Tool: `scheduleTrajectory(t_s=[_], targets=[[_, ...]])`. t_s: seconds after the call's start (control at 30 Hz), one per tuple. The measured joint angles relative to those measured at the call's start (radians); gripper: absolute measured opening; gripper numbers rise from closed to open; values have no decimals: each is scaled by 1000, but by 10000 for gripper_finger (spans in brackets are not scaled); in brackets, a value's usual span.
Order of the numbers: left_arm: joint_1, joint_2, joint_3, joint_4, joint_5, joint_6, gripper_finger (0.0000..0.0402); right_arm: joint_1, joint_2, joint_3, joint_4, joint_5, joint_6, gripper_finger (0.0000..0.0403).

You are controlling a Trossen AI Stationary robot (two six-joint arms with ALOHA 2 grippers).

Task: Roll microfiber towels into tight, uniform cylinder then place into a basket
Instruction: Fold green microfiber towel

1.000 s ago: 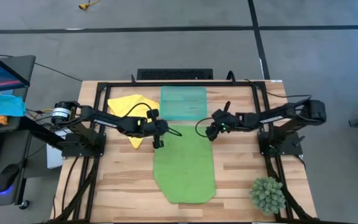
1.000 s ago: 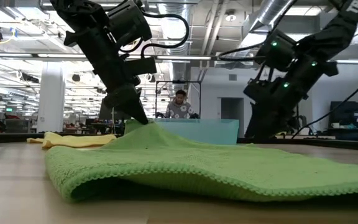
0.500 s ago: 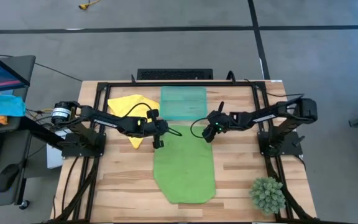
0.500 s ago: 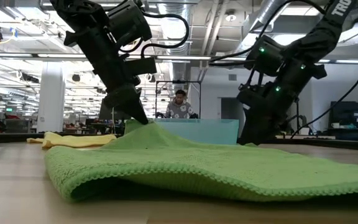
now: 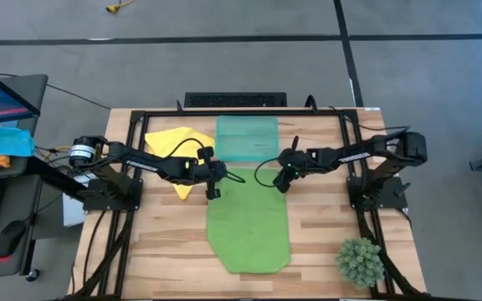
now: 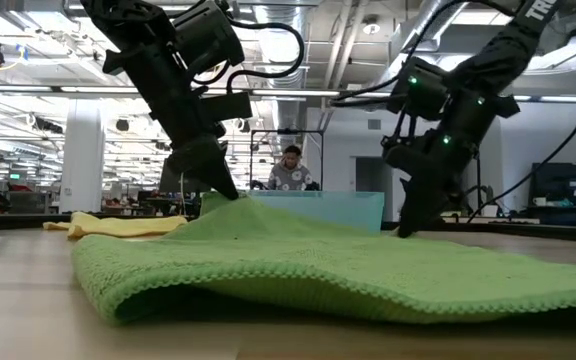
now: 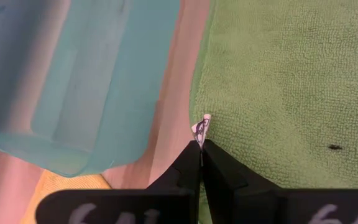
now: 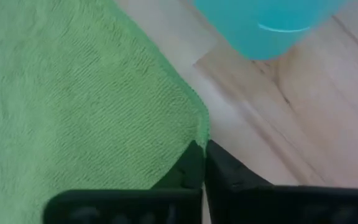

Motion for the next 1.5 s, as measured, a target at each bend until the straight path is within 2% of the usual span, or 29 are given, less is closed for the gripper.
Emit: scheduleTrajectory(t_s=[0.17, 0.3, 0.63, 0.87, 1.13, 1.33, 1.5], targets=[[-5, 0, 0, -23, -67, -20, 0, 37, 0, 73, -111, 31, -25, 22], [-23, 0, 7, -54, -89, -25, 0, 100, 0, 133, -173, 91, -79, 8], [-157, 0, 161, -263, -241, -100, 0, 331, 0, 343, -434, 378, -66, 5], [-299, 0, 200, -344, -342, -146, 0, 542, 0, 476, -600, 591, 52, 9], [-455, 0, 297, -513, -412, -267, 0, 718, -1, 568, -628, 730, 90, 9], [-554, 0, 385, -634, -445, -312, 0, 792, -1, 626, -627, 821, 62, 5], [-621, 0, 486, -726, -444, -331, 0, 834, -1, 668, -629, 839, -5, 9]])
